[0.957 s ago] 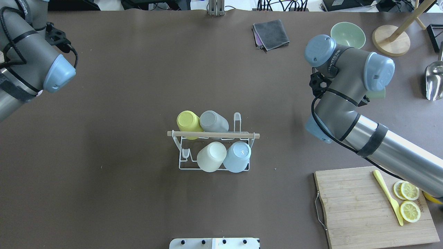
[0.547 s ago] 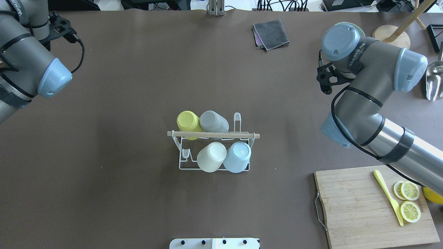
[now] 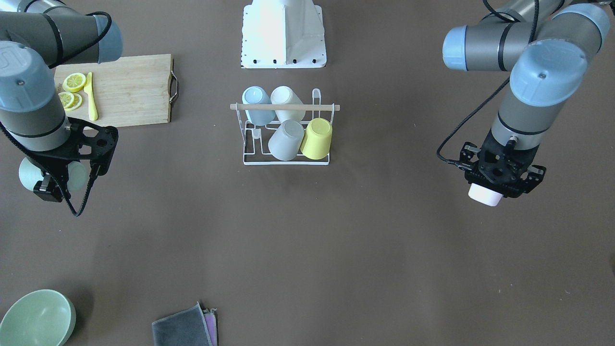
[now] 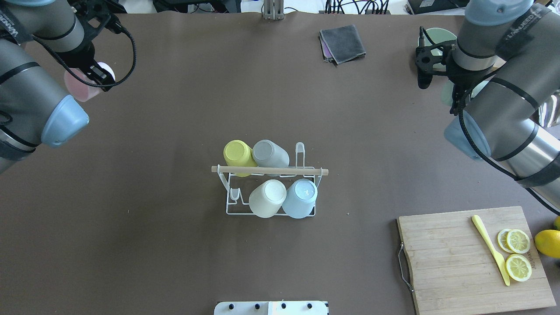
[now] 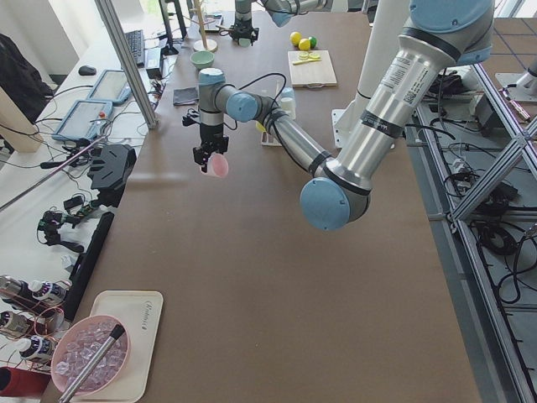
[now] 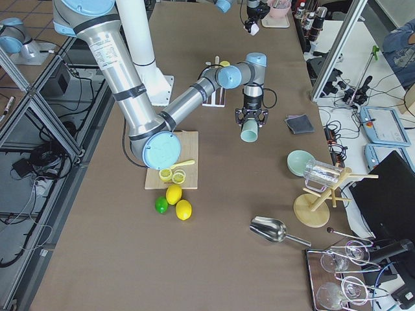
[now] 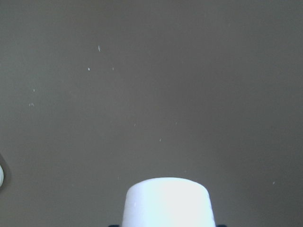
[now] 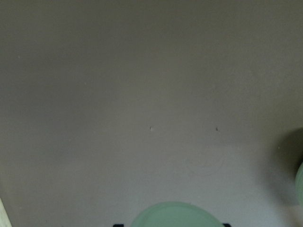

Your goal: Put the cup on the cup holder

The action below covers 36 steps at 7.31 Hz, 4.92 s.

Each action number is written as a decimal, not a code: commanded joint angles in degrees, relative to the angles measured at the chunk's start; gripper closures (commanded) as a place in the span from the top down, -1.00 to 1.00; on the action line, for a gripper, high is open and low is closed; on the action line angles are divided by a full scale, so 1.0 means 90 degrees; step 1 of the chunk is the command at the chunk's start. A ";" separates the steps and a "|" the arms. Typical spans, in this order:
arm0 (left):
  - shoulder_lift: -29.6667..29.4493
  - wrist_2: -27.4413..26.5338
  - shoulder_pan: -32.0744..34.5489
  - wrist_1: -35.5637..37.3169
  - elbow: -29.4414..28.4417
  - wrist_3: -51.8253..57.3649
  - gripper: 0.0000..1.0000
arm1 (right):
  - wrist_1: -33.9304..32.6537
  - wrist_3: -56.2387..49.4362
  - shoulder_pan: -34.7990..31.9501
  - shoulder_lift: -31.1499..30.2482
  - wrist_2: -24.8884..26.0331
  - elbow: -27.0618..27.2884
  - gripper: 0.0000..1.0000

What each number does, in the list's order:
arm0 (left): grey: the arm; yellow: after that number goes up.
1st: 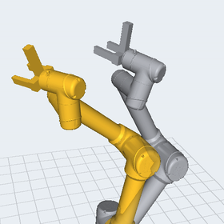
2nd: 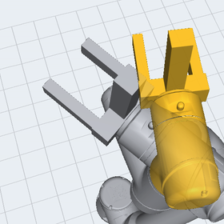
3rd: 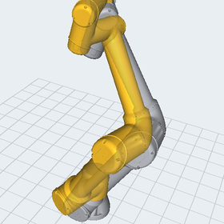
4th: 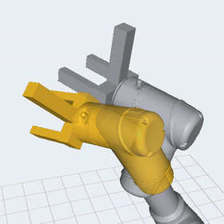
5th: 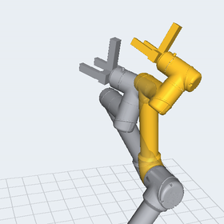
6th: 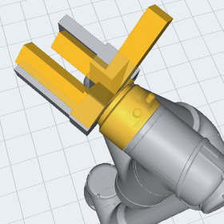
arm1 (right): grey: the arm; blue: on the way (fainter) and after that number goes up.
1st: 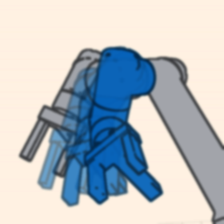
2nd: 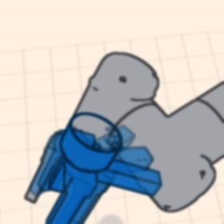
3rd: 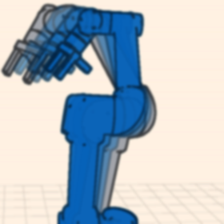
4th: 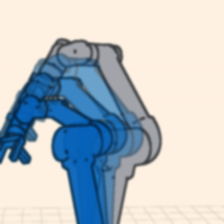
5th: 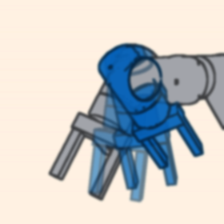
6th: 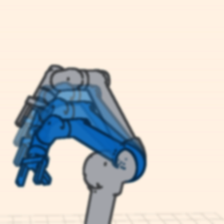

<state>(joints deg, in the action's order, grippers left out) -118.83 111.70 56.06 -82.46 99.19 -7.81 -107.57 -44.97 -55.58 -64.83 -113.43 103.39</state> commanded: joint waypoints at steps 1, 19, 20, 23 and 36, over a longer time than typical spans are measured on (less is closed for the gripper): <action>0.0078 0.0226 -0.0290 -0.1901 0.0014 -0.0391 -1.00 | 0.1621 0.1191 -0.0114 -0.0372 -0.1386 -0.0003 -1.00; 0.1631 -0.4195 -0.4402 -1.1716 0.0425 -0.1850 -1.00 | 0.9716 0.8532 0.2582 0.0172 0.2192 -0.1115 -1.00; 0.1621 -0.4575 -0.4547 -1.1716 0.0396 -0.1644 -1.00 | 0.9726 0.8426 0.2591 0.0163 0.2183 -0.1155 -1.00; 0.1368 -0.4647 -0.4715 -1.1707 0.0113 -0.1593 -1.00 | 0.9745 0.8415 0.2786 0.0056 0.2193 -0.1146 -1.00; 0.1201 -0.4647 -0.4891 -1.2049 -0.0581 -0.1163 -1.00 | 0.9745 0.8600 0.3011 -0.0267 0.2193 -0.0852 0.98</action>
<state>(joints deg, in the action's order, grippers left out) -107.98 69.87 12.05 -190.88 94.26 -18.34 -19.86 31.87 -28.74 -67.27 -93.82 95.79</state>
